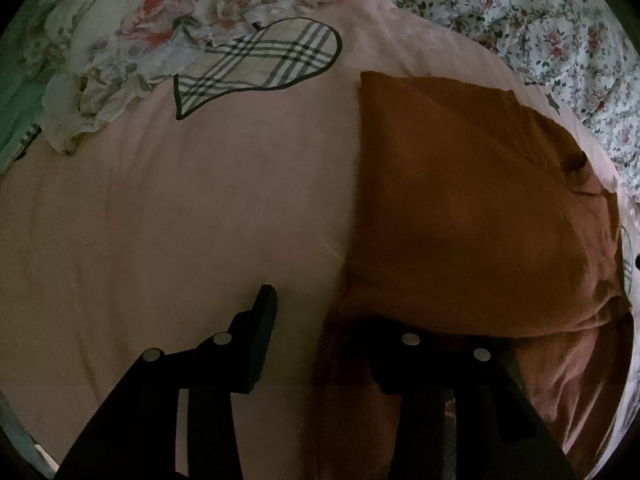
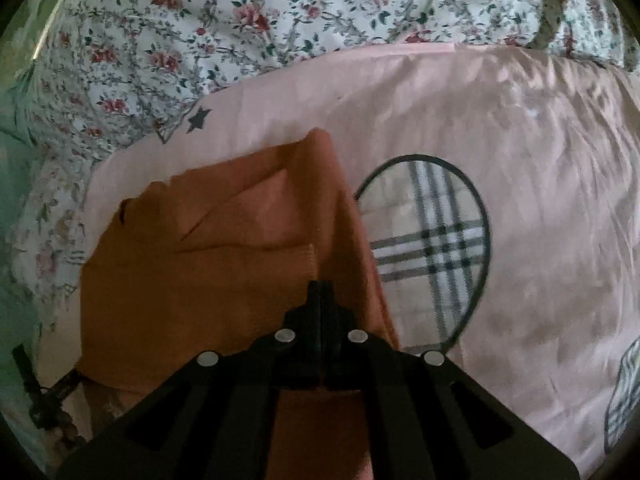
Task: Fold small clothes
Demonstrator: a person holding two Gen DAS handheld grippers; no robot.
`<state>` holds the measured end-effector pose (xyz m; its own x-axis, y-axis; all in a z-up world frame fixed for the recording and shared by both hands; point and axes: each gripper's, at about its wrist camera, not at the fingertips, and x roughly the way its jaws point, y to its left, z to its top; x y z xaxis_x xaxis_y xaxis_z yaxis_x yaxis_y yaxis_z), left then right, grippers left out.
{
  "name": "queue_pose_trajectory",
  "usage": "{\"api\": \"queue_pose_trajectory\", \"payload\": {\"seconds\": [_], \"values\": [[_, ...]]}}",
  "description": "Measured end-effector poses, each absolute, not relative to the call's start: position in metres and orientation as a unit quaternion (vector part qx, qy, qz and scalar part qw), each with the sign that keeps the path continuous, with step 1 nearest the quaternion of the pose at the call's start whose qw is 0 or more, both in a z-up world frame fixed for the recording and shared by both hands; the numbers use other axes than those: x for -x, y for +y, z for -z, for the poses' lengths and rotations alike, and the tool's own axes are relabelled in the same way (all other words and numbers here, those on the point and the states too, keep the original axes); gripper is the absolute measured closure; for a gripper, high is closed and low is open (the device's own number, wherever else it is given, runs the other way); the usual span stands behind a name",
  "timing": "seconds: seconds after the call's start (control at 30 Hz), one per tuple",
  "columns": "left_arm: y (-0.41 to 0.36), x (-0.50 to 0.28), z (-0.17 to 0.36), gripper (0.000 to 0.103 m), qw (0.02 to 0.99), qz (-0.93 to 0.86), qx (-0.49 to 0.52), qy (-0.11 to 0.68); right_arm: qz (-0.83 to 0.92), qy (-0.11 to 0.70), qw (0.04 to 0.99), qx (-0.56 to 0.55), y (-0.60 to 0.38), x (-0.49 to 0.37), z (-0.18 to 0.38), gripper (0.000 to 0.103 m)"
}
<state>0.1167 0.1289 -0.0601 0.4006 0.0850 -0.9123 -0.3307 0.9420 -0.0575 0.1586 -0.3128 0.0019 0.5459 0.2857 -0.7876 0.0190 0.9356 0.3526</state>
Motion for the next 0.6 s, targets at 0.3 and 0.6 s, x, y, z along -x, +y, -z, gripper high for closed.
{"api": "queue_pose_trajectory", "payload": {"seconds": [0.3, 0.6], "values": [[0.139, -0.111, 0.061, 0.053, 0.822, -0.116, 0.137, 0.541, -0.079, 0.554, 0.807, -0.187, -0.296, -0.174, 0.058, 0.103], [0.127, -0.052, 0.055, 0.049, 0.801, -0.052, 0.137, 0.58, -0.072, 0.501, 0.842, -0.187, -0.3, -0.089, 0.004, 0.045]]}}
